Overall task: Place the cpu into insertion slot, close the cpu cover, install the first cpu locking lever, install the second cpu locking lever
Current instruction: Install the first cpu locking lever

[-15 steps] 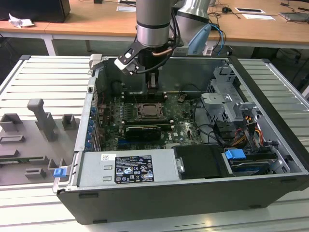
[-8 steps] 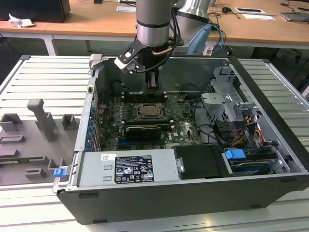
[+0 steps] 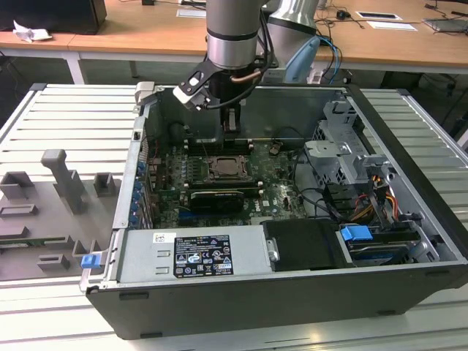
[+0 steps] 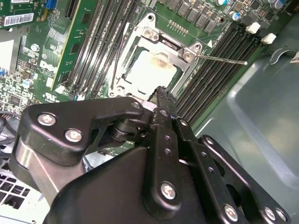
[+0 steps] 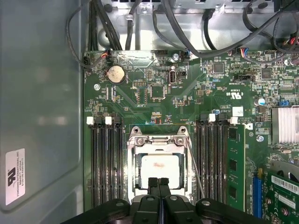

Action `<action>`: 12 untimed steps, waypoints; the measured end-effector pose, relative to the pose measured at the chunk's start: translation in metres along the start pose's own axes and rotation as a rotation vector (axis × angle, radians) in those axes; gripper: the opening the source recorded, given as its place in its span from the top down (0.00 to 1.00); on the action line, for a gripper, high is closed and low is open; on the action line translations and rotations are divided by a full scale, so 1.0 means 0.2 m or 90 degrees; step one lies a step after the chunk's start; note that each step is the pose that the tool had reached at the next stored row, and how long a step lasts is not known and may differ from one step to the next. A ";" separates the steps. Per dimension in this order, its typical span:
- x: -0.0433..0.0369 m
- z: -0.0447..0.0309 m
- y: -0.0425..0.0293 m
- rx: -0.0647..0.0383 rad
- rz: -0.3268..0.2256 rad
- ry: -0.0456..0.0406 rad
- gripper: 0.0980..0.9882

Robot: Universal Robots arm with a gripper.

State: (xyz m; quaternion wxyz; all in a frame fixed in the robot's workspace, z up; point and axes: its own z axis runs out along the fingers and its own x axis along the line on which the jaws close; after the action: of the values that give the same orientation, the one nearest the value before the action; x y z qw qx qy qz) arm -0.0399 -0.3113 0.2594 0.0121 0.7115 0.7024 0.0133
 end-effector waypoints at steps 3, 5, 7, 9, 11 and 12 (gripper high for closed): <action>0.000 -0.010 0.001 0.000 0.000 0.0001 0.99; 0.000 -0.021 0.001 0.000 0.000 0.0002 0.99; 0.000 -0.031 0.001 0.000 0.000 0.0001 0.99; 0.000 -0.040 0.002 0.000 0.000 0.0001 0.99; 0.000 -0.050 0.002 0.000 0.000 0.0001 0.99; 0.000 -0.059 0.002 0.000 0.000 0.0001 0.99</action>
State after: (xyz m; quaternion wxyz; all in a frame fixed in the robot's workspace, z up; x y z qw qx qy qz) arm -0.0399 -0.3113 0.2712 0.0120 0.7115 0.7024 0.0134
